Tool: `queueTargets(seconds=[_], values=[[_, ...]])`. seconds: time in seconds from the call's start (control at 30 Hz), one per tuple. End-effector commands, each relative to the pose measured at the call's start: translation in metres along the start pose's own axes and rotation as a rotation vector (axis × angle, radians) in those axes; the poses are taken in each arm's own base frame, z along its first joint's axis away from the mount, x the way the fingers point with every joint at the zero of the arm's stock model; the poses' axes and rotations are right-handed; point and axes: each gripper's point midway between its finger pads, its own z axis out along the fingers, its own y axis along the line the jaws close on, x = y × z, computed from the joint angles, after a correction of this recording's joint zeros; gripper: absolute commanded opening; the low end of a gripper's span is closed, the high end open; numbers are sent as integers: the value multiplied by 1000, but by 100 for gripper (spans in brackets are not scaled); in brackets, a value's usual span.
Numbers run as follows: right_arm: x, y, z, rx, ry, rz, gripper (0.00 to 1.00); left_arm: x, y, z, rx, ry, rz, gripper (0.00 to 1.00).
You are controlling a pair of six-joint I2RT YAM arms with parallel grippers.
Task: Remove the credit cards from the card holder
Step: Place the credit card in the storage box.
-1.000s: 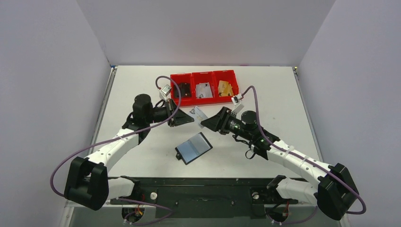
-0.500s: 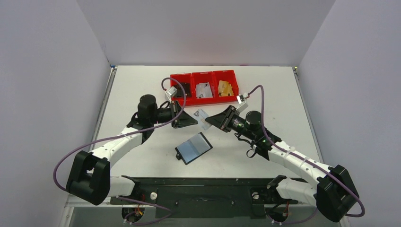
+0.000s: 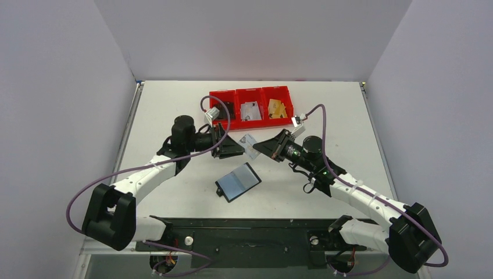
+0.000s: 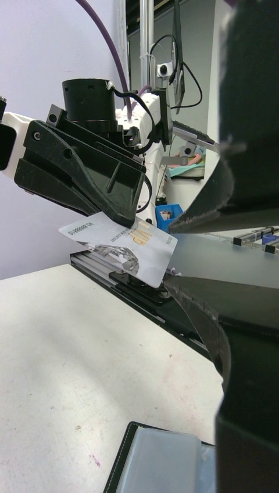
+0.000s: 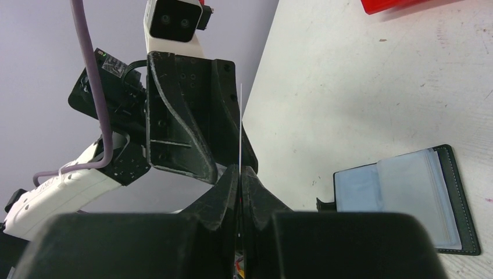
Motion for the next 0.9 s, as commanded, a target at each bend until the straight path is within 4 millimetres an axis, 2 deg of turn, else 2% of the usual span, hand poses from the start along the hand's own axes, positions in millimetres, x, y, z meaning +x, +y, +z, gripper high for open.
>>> queueTargets(seconds=[0.0,0.2,0.37,0.4,0.43,0.47,0.5,0.53,0.57,0.6,0.63,0.67,0.7,0.87], values=[[-10,6,-2,-18,-41,-13,0,-9,-14,-1,-3,-20,80,39],[-20,-5,-1,43,-76,-5,0,-20,3,-8,-132,-83,97,45],[-47,-25,6,176,-145,-33,0,-25,30,-21,-310,-134,107,50],[-52,-27,12,192,-145,-40,0,-25,34,-24,-334,-142,103,51],[-55,-38,18,224,-144,-34,0,-23,36,-25,-348,-139,103,51],[-64,-34,23,222,-156,-44,0,-22,39,-26,-358,-140,102,52],[-68,-45,30,254,-157,-41,0,-21,40,-27,-364,-137,101,52],[-76,-42,35,253,-165,-49,0,-19,43,-28,-370,-134,98,52],[-78,-56,43,287,-157,-42,0,-18,43,-29,-372,-132,99,52],[-87,-51,50,278,-168,-52,0,-16,45,-30,-379,-131,97,52],[-88,-66,58,312,-157,-45,0,-13,46,-31,-383,-128,98,53],[-98,-62,64,308,-171,-58,0,-13,48,-32,-389,-129,99,53],[-103,-68,76,326,-164,-64,0,-11,48,-34,-391,-126,104,53],[-127,-88,108,371,-177,-68,0,-3,45,-39,-396,-105,127,53]])
